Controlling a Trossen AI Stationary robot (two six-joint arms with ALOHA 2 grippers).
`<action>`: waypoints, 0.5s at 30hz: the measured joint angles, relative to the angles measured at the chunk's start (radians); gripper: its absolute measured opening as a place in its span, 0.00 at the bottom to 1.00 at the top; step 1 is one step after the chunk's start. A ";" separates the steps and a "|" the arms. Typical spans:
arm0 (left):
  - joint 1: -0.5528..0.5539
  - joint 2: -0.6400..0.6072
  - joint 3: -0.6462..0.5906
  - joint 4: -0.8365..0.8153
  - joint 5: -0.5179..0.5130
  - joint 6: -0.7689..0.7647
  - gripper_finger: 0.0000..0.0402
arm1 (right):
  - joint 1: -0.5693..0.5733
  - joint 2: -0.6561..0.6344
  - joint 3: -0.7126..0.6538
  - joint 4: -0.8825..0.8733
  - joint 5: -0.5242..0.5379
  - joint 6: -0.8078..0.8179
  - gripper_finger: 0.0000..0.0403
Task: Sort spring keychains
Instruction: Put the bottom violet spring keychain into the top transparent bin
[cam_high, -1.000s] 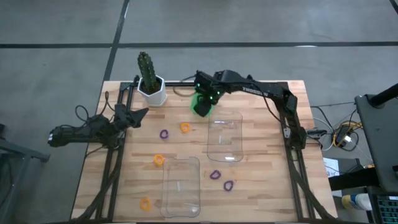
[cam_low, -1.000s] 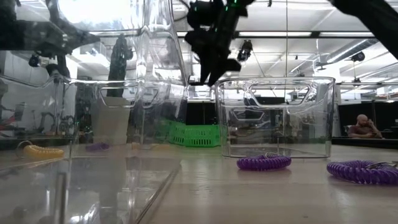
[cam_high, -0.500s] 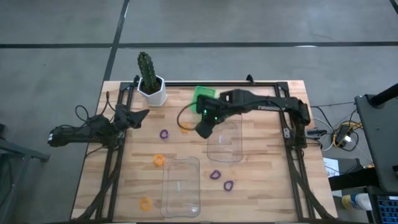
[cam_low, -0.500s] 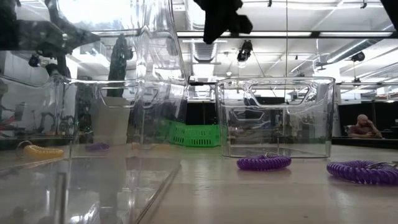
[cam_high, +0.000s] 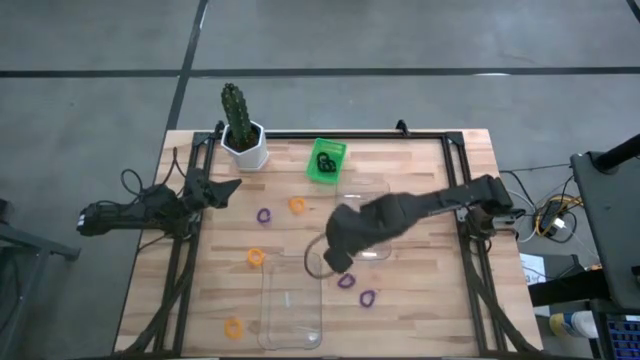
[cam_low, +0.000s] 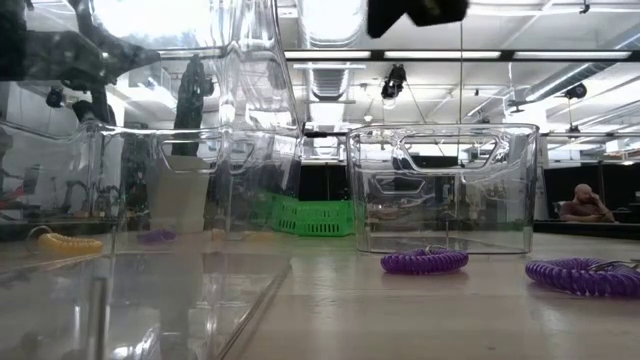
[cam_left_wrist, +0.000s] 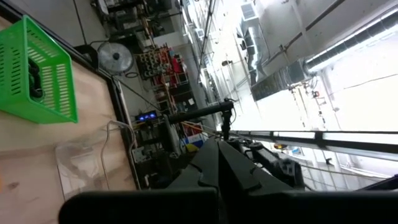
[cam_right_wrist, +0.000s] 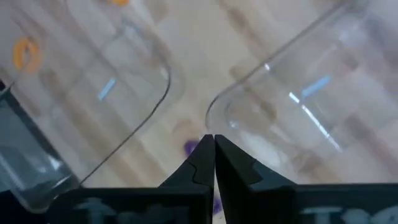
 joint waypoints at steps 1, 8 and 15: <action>0.000 0.000 0.000 0.000 0.000 0.000 0.00 | 0.022 0.000 -0.006 -0.002 -0.003 0.030 0.02; 0.000 0.000 0.000 -0.001 0.001 0.007 0.00 | 0.161 0.000 -0.078 -0.004 -0.069 0.256 0.02; 0.000 0.000 0.000 -0.002 0.001 0.006 0.00 | 0.260 0.000 -0.156 0.001 -0.166 0.489 0.03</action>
